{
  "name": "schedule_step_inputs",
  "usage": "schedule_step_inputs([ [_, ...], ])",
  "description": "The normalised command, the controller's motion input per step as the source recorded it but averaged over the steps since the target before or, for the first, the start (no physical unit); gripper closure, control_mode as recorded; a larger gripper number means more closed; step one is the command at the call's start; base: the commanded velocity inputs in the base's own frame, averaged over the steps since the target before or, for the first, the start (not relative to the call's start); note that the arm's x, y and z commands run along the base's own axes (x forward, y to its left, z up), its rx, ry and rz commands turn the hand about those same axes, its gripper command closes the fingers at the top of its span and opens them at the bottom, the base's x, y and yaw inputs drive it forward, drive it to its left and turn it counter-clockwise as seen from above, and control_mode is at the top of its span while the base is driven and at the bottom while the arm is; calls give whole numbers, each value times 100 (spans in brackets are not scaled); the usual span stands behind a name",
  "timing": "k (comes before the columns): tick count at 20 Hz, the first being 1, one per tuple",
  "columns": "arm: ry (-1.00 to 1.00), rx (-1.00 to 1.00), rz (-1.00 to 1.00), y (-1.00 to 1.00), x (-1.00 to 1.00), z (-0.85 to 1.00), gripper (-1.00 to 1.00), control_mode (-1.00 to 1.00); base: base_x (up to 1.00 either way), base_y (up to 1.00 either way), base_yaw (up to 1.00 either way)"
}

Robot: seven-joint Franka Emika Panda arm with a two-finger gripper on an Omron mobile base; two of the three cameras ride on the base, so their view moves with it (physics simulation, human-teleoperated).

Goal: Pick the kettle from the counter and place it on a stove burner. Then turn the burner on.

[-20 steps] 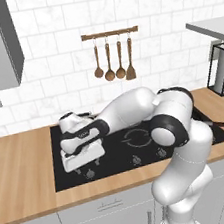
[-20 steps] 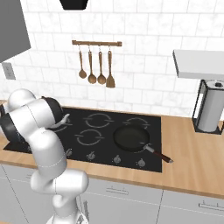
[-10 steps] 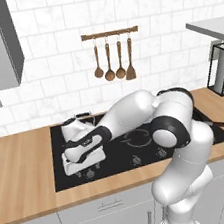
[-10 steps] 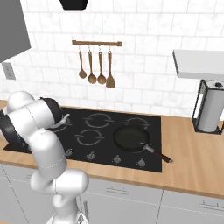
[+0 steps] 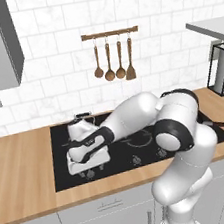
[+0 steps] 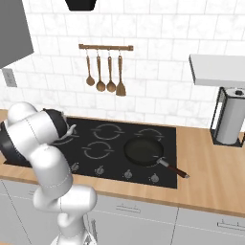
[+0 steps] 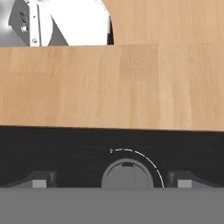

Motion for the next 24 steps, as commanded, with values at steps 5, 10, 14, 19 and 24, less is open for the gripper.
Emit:
schedule_step_inputs([
  [5, 0, 0, 0, -2, -15, -4, -100, -100, 0, 0, 0],
  [10, 0, 0, 0, 2, 7, 0, -100, -100, 0, 0, 0],
  [14, 0, 0, 0, 3, 13, 0, -100, -100, 0, 0, 0],
  [19, 0, 0, 0, 10, 0, 0, -100, -100, 0, 0, 0],
  [24, 0, 0, 0, 19, 0, 0, -100, -100, 0, 0, 0],
])
